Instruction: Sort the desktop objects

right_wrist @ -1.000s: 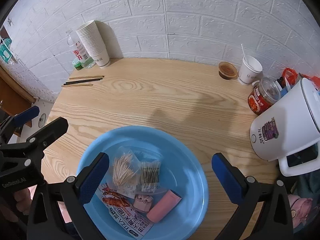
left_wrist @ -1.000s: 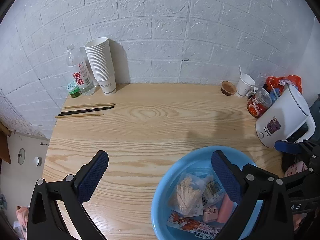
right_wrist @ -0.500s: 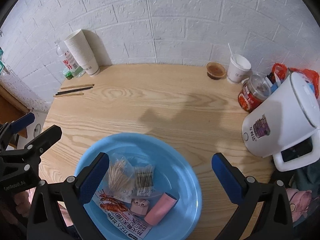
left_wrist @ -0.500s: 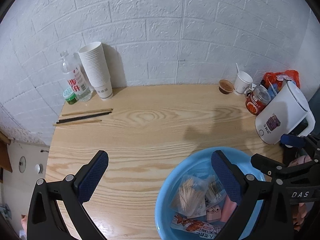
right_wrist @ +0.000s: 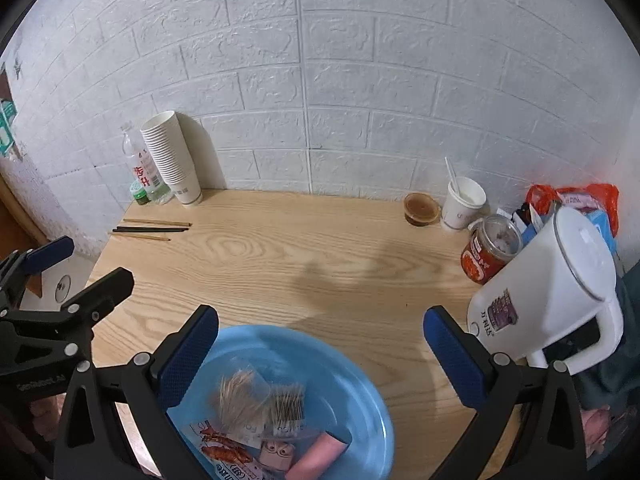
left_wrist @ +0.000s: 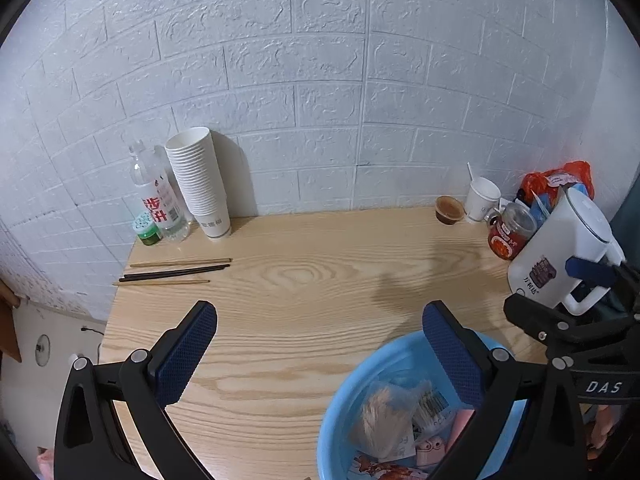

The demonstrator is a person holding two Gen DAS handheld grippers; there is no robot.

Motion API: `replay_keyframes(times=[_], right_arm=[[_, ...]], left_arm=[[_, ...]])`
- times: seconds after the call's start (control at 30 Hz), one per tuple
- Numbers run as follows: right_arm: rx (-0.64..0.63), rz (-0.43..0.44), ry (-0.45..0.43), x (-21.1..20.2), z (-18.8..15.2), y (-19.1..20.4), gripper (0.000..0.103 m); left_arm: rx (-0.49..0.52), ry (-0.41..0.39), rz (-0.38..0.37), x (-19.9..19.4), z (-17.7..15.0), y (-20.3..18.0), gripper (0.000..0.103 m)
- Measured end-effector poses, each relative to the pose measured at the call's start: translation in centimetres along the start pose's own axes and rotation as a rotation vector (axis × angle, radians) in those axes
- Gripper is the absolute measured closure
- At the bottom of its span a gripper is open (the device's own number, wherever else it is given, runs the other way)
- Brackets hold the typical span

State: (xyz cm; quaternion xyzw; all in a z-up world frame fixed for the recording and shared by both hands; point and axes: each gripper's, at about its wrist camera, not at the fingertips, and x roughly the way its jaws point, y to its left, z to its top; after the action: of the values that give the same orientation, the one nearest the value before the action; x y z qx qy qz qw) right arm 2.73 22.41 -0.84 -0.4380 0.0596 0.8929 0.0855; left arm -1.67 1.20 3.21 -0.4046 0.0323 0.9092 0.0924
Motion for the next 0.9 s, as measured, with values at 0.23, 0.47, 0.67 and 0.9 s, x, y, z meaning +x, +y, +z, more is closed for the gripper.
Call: replay_keyframes(times=[0.23, 0.47, 0.67, 0.9], right_arm=[[0.024, 0.016, 0.048, 1.0, -1.1, 0.0, 0.0], [0.024, 0.016, 0.048, 1.0, -1.3, 0.1, 0.0], [0.015, 0.026, 0.058, 1.0, -1.5, 0.3, 0.0], [0.003, 0.028, 0.058, 1.0, -1.5, 0.5, 0.0]], left_arm=[[0.004, 0.013, 0.009, 0.4, -0.3, -0.1, 0.0], [0.0, 0.023, 0.01, 0.5, -0.5, -0.1, 0.0], [-0.027, 0.039, 0.006, 0.5, -0.7, 0.3, 0.0], [-0.031, 0.047, 0.015, 0.6, -0.7, 0.3, 0.0]])
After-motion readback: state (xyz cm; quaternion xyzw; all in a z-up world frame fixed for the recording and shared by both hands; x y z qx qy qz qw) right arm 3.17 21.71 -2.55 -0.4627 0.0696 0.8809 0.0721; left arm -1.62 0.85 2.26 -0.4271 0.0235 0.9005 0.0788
